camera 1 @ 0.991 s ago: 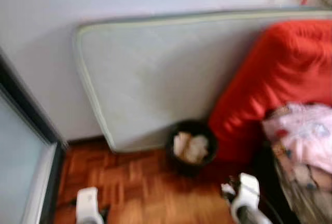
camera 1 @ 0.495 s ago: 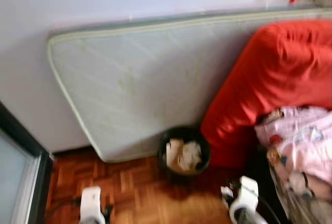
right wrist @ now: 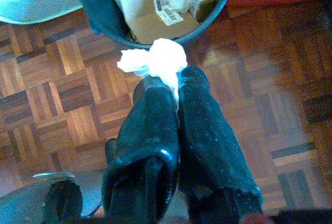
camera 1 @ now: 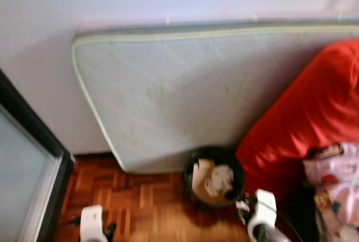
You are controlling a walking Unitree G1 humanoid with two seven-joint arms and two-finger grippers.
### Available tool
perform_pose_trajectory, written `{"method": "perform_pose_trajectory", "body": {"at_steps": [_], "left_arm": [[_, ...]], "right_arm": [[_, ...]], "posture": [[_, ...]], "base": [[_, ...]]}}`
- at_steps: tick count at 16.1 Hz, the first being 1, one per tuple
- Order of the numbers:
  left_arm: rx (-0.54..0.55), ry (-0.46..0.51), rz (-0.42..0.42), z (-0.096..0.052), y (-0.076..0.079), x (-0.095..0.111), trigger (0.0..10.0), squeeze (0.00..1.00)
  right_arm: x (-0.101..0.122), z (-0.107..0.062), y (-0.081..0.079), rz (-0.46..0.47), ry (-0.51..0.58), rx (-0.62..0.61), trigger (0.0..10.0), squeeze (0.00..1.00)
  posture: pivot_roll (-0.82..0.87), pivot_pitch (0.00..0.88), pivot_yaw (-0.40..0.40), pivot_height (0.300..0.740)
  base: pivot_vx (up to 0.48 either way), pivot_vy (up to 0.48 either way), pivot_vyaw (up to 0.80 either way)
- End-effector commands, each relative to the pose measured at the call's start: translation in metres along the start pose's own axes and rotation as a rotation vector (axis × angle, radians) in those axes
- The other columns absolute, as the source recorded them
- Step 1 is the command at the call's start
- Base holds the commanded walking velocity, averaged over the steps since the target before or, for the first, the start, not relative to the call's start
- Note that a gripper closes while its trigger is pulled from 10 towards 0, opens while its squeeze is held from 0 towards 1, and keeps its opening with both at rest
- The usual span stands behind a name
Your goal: Clean up the room
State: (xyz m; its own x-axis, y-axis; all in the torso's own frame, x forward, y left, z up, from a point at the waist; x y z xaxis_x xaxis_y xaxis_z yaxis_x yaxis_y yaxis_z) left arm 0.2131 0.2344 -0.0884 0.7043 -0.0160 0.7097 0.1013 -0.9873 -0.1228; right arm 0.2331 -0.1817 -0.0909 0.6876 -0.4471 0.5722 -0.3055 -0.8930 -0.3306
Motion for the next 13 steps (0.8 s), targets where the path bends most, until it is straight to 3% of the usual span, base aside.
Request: {"method": "perform_pose_trajectory", "body": {"at_steps": [1, 5, 13], "left_arm": [[-0.039, -0.013, 0.011, -0.001, 0.012, -0.006, 10.0, 0.0], [-0.046, 0.003, 0.021, -0.001, 0.012, -0.003, 10.0, 0.0], [-0.076, 0.104, 0.025, 0.004, 0.023, 0.024, 10.0, 0.0]], "right_arm": [[-0.007, -0.004, 0.017, -0.007, -0.028, -0.048, 10.0, 0.0], [-0.009, -0.005, 0.019, -0.017, -0.038, -0.054, 10.0, 0.0], [-0.005, -0.005, 0.019, 0.012, -0.003, -0.048, 10.0, 0.0]], "posture": [[0.11, 0.088, -0.017, 0.74], [0.1, 0.081, -0.016, 0.74], [0.1, 0.112, -0.036, 0.74]], "base": [[0.3, 0.0, 0.0], [0.292, 0.0, 0.56], [0.291, 0.0, 0.0]]}}
Point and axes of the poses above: a point about 5 cm out from each wrist's last joint towards the gripper, its own z axis pointing out of the wrist towards the gripper, its own x axis along the axis of the wrist's last joint, y = z × x, the point moved 3 cm from there along z, pointing out of the wrist towards the gripper, and after that the axes turned 9 degrees about z, right-handed, at the moved point
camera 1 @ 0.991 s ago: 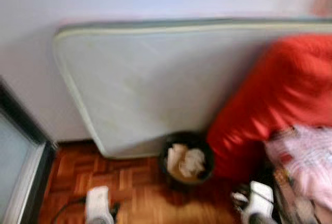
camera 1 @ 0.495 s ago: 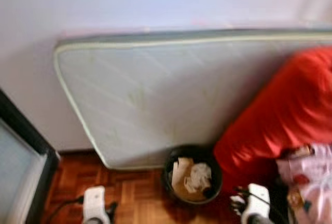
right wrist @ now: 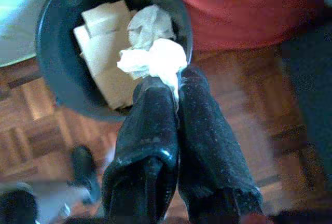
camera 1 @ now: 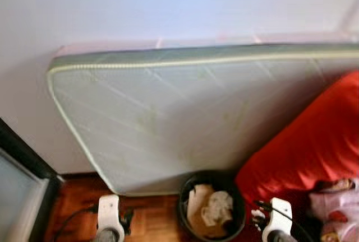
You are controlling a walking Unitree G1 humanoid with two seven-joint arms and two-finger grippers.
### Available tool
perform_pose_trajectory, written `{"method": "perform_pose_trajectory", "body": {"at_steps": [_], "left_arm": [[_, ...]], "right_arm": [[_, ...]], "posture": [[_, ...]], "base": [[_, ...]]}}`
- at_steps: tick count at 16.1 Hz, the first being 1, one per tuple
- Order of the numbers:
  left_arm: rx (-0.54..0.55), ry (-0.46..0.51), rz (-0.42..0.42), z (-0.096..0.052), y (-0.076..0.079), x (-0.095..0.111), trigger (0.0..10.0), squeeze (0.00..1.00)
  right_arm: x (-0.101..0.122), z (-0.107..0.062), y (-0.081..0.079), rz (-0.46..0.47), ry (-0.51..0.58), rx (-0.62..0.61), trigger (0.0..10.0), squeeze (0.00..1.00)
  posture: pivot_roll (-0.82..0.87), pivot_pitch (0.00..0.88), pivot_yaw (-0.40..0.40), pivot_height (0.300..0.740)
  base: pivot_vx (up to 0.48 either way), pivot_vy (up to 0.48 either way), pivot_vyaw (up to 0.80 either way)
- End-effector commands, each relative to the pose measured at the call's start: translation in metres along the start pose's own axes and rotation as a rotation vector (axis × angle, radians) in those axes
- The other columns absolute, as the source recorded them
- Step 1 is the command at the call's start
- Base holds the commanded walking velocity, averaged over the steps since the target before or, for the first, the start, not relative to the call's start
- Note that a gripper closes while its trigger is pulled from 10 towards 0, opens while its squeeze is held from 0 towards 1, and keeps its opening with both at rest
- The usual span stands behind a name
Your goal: Clean up the room
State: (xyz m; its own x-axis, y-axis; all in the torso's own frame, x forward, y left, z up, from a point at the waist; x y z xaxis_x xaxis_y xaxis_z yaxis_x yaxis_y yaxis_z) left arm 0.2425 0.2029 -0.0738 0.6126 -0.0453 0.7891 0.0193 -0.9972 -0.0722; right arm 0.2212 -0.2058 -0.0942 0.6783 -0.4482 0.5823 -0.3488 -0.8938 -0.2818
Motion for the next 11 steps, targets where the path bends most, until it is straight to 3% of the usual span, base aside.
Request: {"method": "perform_pose_trajectory", "body": {"at_steps": [1, 4, 5, 8, 11], "left_arm": [[-0.001, 0.019, 0.031, -0.001, -0.007, 0.002, 10.0, 0.0], [0.009, 0.16, 0.048, 0.004, -0.008, 0.036, 10.0, 0.0], [0.003, 0.269, 0.041, 0.007, -0.005, 0.064, 10.0, 0.0], [-0.002, 0.437, 0.046, 0.005, 0.001, 0.105, 10.0, 0.0], [0.015, 0.557, 0.039, -0.002, 0.0, 0.131, 10.0, 0.0]], "right_arm": [[-0.006, 0.001, -0.009, 0.014, -0.01, 0.036, 10.0, 0.0], [-0.001, 0.0, -0.013, -0.051, 0.016, 0.09, 10.0, 0.0], [0.004, 0.0, -0.017, -0.06, 0.054, 0.13, 10.0, 0.0], [0.011, -0.002, -0.022, -0.031, 0.113, 0.194, 10.0, 0.0], [0.019, -0.004, -0.026, -0.032, 0.18, 0.24, 10.0, 0.0]], "posture": [[0.1, 0.116, -0.037, 0.74], [0.1, 0.124, -0.041, 0.74], [0.1, 0.13, -0.043, 0.74], [0.1, 0.141, -0.048, 0.74], [0.1, 0.147, -0.055, 0.74]], "base": [[0.0, 0.0, 0.0], [0.0, 0.0, 0.0], [0.0, 0.0, 0.0], [0.0, 0.0, 0.0], [0.0, 0.0, 0.0]]}}
Point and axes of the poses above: a point about 5 cm out from each wrist's last joint towards the gripper, its own z axis pointing out of the wrist towards the gripper, its own x axis along the axis of the wrist's last joint, y = z × x, the point moved 3 cm from there along z, pointing out of the wrist towards the gripper, and after that the axes turned 9 degrees about z, right-handed, at the moved point
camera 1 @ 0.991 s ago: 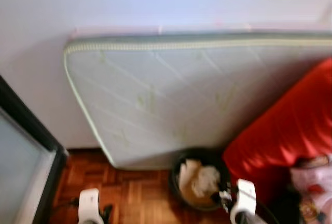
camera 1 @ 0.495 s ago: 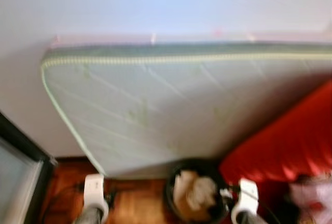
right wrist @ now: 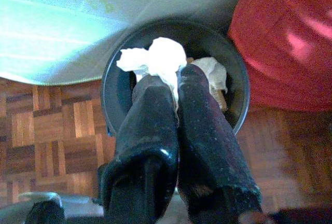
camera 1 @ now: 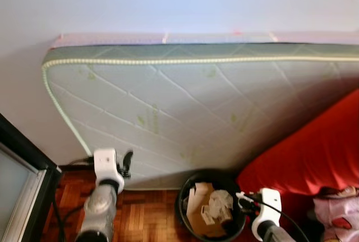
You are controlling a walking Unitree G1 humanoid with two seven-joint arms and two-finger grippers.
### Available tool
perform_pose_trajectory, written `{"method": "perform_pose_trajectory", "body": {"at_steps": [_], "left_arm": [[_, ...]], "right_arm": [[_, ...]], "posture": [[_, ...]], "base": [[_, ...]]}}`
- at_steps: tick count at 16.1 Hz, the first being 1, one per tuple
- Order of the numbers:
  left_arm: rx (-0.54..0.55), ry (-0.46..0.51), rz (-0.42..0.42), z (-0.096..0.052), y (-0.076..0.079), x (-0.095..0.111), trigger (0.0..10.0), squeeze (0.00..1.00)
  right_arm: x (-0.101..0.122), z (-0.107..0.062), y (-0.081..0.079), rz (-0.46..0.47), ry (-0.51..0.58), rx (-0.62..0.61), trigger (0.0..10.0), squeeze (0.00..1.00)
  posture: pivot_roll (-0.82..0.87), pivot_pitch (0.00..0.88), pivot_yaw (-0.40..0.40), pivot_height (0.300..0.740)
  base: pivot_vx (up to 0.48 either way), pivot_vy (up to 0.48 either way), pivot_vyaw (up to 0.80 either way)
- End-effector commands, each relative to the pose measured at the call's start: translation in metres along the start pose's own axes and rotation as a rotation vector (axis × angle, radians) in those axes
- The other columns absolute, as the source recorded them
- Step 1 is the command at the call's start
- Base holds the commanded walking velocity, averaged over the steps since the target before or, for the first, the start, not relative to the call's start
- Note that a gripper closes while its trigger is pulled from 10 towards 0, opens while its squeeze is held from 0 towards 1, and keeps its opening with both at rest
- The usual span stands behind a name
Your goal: Clean up the room
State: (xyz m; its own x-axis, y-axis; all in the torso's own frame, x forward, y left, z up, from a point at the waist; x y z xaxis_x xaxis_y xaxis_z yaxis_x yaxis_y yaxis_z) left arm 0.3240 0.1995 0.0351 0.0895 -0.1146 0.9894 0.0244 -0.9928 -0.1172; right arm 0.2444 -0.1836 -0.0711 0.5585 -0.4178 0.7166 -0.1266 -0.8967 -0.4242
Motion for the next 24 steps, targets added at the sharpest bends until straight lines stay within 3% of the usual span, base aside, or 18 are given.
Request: {"method": "perform_pose_trajectory", "body": {"at_steps": [1, 2, 4, 8, 14, 16, 19, 24], "left_arm": [[-0.015, 0.019, 0.012, -0.002, 0.005, 0.002, 10.0, 0.0], [-0.013, 0.031, 0.009, -0.003, 0.006, 0.004, 10.0, 0.0], [-0.007, 0.049, 0.016, -0.005, 0.003, 0.008, 10.0, 0.0], [-0.005, 0.042, 0.033, -0.016, -0.002, 0.004, 10.0, 0.0], [-0.002, 0.045, 0.041, -0.017, -0.005, 0.01, 10.0, 0.0], [0.005, 0.046, 0.036, -0.017, -0.007, 0.011, 10.0, 0.0], [0.008, 0.033, 0.033, -0.018, -0.008, 0.01, 10.0, 0.0], [0.0, 0.035, 0.033, -0.015, -0.008, 0.014, 10.0, 0.0]], "right_arm": [[0.028, 0.011, -0.025, -0.029, 0.122, 0.091, 10.0, 0.0], [0.064, 0.023, -0.072, -0.079, 0.262, 0.205, 10.0, 0.0], [0.077, 0.024, -0.086, -0.103, 0.334, 0.231, 10.0, 0.0], [0.079, 0.021, -0.083, -0.109, 0.344, 0.264, 10.0, 0.0], [0.076, 0.022, -0.063, -0.128, 0.335, 0.103, 10.0, 0.0], [0.071, 0.024, -0.063, -0.16, 0.291, 0.103, 10.0, 0.0], [0.073, 0.022, -0.064, -0.165, 0.315, 0.105, 10.0, 0.0], [0.071, 0.021, -0.063, -0.17, 0.318, 0.1, 10.0, 0.0]], "posture": [[0.09, 0.152, -0.057, 0.74], [0.09, 0.154, -0.057, 0.74], [0.09, 0.156, -0.054, 0.74], [0.09, 0.159, -0.059, 0.74], [0.09, 0.166, -0.059, 0.74], [0.09, 0.164, -0.061, 0.73], [0.08, 0.159, -0.059, 0.69], [0.09, 0.144, -0.055, 0.69]], "base": [[0.0, 0.0, 0.0], [0.0, 0.0, 0.0], [0.0, 0.0, 0.0], [0.0, 0.0, 0.0], [0.0, 0.0, 0.0], [0.0, 0.0, 0.0], [0.0, 0.0, 0.0], [0.0, 0.0, 0.0]]}}
Point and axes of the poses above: a point about 5 cm out from each wrist's last joint towards the gripper, its own z axis pointing out of the wrist towards the gripper, its own x axis along the axis of the wrist's last joint, y = z × x, the point moved 3 cm from there along z, pointing out of the wrist towards the gripper, and after that the axes turned 9 degrees about z, right-handed, at the moved point
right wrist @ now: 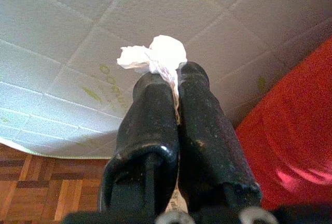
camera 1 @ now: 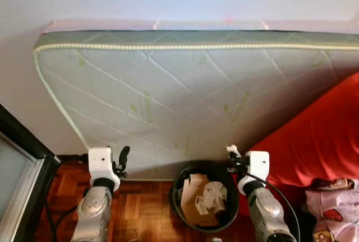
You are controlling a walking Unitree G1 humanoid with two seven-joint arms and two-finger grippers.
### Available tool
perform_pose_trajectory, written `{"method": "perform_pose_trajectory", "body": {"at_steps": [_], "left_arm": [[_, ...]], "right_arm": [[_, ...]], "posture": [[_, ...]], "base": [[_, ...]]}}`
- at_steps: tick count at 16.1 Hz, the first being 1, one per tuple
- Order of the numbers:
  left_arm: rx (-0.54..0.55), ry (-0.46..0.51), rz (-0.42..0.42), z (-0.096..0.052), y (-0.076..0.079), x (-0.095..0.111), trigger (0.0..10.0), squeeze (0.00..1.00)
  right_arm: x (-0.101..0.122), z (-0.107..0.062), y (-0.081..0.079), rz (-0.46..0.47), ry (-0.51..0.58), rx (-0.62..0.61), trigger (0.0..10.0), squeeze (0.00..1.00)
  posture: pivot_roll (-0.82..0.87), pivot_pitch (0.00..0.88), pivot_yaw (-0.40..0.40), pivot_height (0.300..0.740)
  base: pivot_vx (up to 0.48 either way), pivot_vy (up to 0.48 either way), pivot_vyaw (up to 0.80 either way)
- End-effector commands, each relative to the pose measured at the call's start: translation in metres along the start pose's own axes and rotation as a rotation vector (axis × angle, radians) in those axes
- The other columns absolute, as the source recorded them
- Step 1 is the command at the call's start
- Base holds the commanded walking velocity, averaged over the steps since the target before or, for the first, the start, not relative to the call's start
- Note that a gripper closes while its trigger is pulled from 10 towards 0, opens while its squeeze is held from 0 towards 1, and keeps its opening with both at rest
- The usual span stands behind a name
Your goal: Clean up the room
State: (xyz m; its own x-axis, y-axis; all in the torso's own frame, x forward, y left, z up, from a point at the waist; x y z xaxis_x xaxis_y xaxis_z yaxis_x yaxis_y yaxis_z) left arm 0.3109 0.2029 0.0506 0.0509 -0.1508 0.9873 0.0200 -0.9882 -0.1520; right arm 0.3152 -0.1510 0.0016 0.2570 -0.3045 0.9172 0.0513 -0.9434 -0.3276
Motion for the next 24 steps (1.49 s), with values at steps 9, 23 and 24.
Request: {"method": "perform_pose_trajectory", "body": {"at_steps": [9, 23, 24], "left_arm": [[-0.003, 0.002, 0.013, 0.001, -0.003, 0.005, 10.0, 0.0], [0.001, -0.016, -0.011, 0.0, -0.006, 0.003, 10.0, 0.0], [-0.007, -0.013, -0.014, 0.0, -0.005, 0.003, 10.0, 0.0]], "right_arm": [[-0.009, -0.004, 0.003, 0.035, -0.022, -0.037, 10.0, 0.0], [-0.017, -0.001, -0.009, 0.054, -0.081, 0.022, 10.0, 0.0], [-0.019, -0.001, -0.009, 0.057, -0.092, 0.019, 10.0, 0.0]], "posture": [[0.1, 0.139, -0.049, 0.648], [0.11, 0.165, -0.053, 0.624], [0.11, 0.167, -0.054, 0.624]], "base": [[0.0, 0.0, 0.0], [0.0, 0.0, 0.0], [0.0, 0.0, 0.0]]}}
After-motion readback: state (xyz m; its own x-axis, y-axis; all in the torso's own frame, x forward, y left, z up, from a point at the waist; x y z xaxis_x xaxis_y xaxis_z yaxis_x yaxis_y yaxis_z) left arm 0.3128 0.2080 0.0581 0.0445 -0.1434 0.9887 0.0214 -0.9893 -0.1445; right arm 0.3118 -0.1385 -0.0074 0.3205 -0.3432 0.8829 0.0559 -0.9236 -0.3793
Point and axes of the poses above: a point about 5 cm out from each wrist's last joint towards the gripper, its own z axis pointing out of the wrist towards the gripper, its own x axis along the axis of the wrist's last joint, y = z × x, the point moved 3 cm from there along z, pointing out of the wrist towards the gripper, and after that the axes turned 9 degrees about z, right-handed, at the moved point
